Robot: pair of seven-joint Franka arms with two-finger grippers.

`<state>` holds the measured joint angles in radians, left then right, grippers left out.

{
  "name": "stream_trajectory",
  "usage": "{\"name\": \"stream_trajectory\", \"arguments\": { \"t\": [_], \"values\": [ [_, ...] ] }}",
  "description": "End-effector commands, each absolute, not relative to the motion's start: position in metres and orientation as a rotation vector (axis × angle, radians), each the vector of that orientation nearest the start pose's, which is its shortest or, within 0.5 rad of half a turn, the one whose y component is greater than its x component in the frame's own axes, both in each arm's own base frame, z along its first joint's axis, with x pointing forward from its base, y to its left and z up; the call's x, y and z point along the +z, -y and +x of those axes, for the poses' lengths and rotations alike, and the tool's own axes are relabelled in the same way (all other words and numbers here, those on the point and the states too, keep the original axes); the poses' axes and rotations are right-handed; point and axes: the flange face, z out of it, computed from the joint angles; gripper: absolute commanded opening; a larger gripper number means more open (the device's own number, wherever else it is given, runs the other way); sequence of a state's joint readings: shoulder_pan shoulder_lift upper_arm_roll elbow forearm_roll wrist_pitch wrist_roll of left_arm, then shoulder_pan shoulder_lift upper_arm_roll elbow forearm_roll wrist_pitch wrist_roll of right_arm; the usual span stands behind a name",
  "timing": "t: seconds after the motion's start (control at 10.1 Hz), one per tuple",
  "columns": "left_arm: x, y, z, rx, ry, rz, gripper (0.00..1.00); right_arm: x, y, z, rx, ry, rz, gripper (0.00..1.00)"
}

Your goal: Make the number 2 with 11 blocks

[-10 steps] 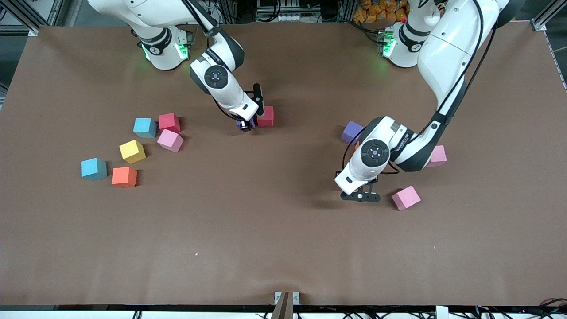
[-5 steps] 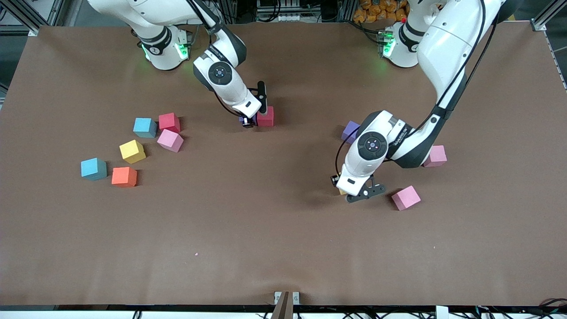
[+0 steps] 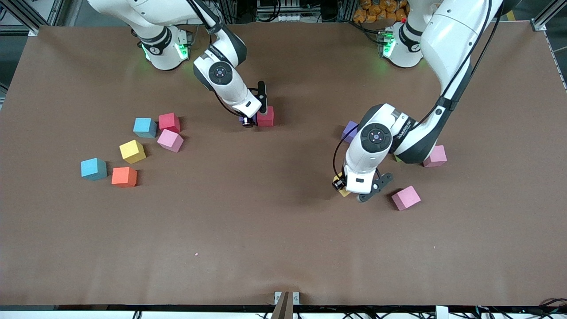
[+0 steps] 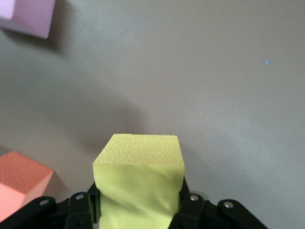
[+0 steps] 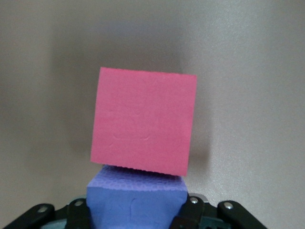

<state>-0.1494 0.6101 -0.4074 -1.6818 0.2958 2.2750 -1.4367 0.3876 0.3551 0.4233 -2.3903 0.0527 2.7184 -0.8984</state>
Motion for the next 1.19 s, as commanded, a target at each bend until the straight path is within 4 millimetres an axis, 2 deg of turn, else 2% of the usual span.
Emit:
{"name": "stream_trajectory", "arguments": {
  "t": [0.0, 0.4, 0.49, 0.69, 1.09],
  "values": [
    [0.282, 0.325, 0.594, -0.027, 1.487, -2.819, 0.24, 0.179, -0.370, 0.338, 0.016, -2.399, 2.290, 0.37],
    [0.288, 0.329, 0.591, -0.023, 1.883, -2.578, 0.24, 0.178, -0.370, 0.339, 0.005, -2.350, 2.346, 0.37],
    [0.297, 0.333, 0.587, -0.034, 1.951, -2.528, 0.24, 0.181, -0.371, 0.337, -0.006, -2.295, 2.396, 0.37],
    [0.300, 0.350, 0.566, 0.015, 1.949, -2.480, 0.24, 0.183, -0.371, 0.336, -0.014, -2.286, 2.402, 0.37],
    [0.294, 0.364, 0.529, 0.197, 1.944, -2.461, 0.21, 0.182, -0.371, 0.337, -0.018, -2.289, 2.397, 0.37]
  ]
}}
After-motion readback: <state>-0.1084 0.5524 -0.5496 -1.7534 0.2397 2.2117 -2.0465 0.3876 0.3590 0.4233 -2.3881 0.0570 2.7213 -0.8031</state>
